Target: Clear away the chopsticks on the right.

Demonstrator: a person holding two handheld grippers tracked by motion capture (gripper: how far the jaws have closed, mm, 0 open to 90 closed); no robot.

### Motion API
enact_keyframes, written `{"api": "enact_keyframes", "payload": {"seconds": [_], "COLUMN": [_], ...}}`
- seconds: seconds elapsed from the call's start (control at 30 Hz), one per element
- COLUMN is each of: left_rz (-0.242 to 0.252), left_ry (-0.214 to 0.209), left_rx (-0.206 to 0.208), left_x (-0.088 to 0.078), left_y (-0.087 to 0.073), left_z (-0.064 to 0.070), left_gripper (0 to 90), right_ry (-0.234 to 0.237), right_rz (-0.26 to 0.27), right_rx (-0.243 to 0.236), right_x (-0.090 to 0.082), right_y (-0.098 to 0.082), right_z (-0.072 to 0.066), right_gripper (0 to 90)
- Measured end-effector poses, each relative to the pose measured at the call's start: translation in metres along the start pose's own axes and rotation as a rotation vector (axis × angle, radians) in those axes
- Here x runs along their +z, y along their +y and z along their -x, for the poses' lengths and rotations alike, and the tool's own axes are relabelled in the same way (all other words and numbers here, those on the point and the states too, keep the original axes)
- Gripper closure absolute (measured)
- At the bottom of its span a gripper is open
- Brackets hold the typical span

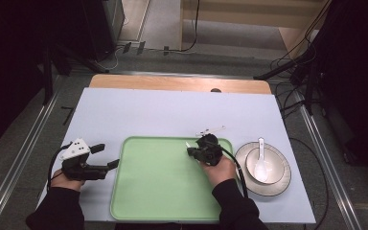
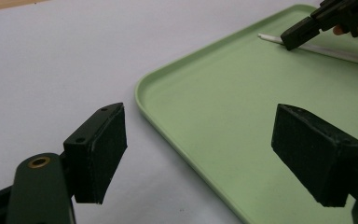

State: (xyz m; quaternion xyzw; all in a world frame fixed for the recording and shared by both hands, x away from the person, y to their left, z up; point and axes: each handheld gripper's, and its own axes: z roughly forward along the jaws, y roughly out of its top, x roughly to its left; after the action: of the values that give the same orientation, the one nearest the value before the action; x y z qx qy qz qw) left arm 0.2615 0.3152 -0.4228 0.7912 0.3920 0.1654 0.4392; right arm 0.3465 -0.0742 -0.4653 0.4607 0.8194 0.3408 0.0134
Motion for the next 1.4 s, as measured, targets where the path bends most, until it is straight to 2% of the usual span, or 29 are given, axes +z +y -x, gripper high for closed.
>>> {"api": "enact_keyframes", "payload": {"seconds": [0.27,0.37,0.67,0.9,1.07,1.17,1.33,1.4], "left_rz": [-0.001,-0.003,-0.003,-0.003,-0.005,-0.005,-0.005,-0.006], "left_ry": [-0.002,-0.003,-0.003,-0.002,-0.002,-0.003,-0.002,-0.002], "left_rx": [0.0,0.002,0.004,0.004,0.004,0.001,0.001,0.001], "left_x": [0.0,0.0,0.0,0.0,0.001,0.001,0.001,0.001], "left_y": [0.0,0.0,0.0,0.0,0.0,0.0,0.0,0.0], "left_z": [0.0,0.0,0.0,0.001,0.001,0.001,0.001,0.001], "left_gripper": [18.1,18.1,18.1,18.1,18.1,18.1,18.1,18.1], "right_ry": [-0.05,-0.045,-0.076,-0.084,-0.095,-0.121,-0.104,-0.091], "right_rz": [0.03,0.04,0.046,0.042,0.046,0.04,0.041,0.049], "right_rx": [0.05,0.081,0.14,0.183,0.182,0.152,0.161,0.151], "right_x": [-0.009,-0.013,-0.022,-0.027,-0.031,-0.032,-0.034,-0.037], "right_y": [-0.009,-0.012,-0.018,-0.022,-0.027,-0.028,-0.027,-0.027], "right_z": [0.012,0.018,0.029,0.033,0.035,0.032,0.032,0.031], "right_gripper": [90.0,90.0,90.0,89.9,89.9,89.7,85.5,84.5]}}
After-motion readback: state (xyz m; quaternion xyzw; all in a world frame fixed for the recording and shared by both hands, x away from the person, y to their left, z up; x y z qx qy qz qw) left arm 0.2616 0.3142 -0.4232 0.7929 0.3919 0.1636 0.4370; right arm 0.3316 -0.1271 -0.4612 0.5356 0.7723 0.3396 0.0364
